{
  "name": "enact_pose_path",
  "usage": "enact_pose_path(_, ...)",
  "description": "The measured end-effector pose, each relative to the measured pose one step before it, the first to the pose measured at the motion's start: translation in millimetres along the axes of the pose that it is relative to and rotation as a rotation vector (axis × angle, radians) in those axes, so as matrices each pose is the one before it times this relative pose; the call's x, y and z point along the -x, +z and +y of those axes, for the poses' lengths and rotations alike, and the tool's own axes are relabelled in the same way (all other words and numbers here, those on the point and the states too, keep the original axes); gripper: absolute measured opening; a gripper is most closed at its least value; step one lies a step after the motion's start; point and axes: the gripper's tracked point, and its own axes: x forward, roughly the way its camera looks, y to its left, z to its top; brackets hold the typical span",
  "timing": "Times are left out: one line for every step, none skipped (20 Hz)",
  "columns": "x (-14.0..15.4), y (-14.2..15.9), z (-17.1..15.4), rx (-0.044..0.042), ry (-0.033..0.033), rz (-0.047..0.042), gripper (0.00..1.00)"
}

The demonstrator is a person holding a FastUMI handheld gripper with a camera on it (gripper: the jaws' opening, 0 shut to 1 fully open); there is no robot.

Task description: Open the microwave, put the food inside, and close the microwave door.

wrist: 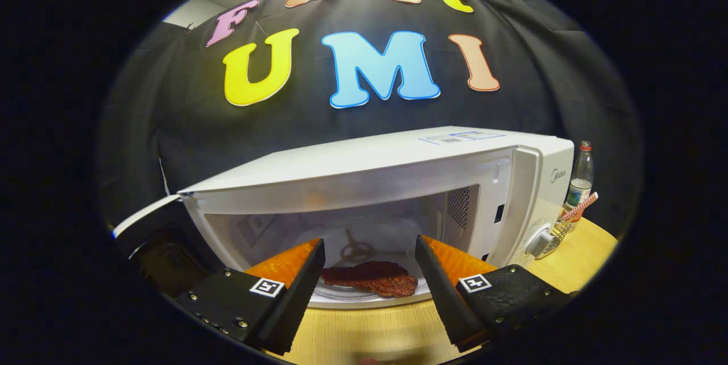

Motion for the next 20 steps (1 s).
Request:
enact_pose_path(12.94, 4.34, 4.03, 0.00211, 0.01312, -0.00528, 0.96)
enact_pose_path(12.09, 5.00, 2.32, 0.00617, 0.00818, -0.00725, 0.96)
enact_pose_path(12.66, 4.35, 2.95, 0.00562, 0.00810, -0.00661, 0.96)
enact_pose_path(12.57, 4.26, 3.22, 0.00386, 0.00781, -0.00213, 0.96)
enact_pose_path(12.54, 3.55, 4.34, 0.00168, 0.01280, -0.00048, 0.96)
enact_pose_path(12.90, 4.51, 5.20, 0.00116, 0.01348, -0.00338, 0.96)
enact_pose_path(12.75, 4.60, 5.57, 0.00433, 0.01661, -0.00651, 0.96)
enact_pose_path(11.89, 4.86, 4.49, 0.00898, 0.00985, -0.00854, 0.96)
enact_pose_path(11.47, 4.72, 3.68, 0.00936, 0.00889, -0.00963, 0.96)
enact_pose_path(10.79, 3.87, 4.60, 0.00629, 0.01123, -0.00662, 0.96)
enact_pose_path(10.11, 0.89, 3.00, 0.00546, 0.00713, -0.00307, 0.96)
enact_pose_path(8.62, 1.62, 3.78, 0.00388, 0.00867, -0.00324, 0.96)
enact_pose_path(8.05, 2.05, 6.26, 0.00668, 0.00869, -0.00562, 0.96)
enact_pose_path(7.52, 3.30, 3.22, 0.00776, 0.00594, -0.00723, 0.96)
enact_pose_path(7.30, 1.05, 2.46, 0.00299, 0.00253, -0.00204, 0.96)
enact_pose_path(7.03, 0.89, 3.73, -0.00549, 0.00679, 0.00114, 0.96)
enact_pose_path(6.67, 0.80, 5.01, -0.00968, 0.00700, -0.00092, 0.96)
enact_pose_path(6.79, 2.03, 4.92, -0.00913, 0.00680, -0.00390, 0.96)
enact_pose_path(6.09, 1.55, 6.14, -0.00287, 0.00883, -0.00574, 0.96)
enact_pose_path(6.57, 1.60, 5.87, 0.00129, 0.00880, -0.00251, 0.96)
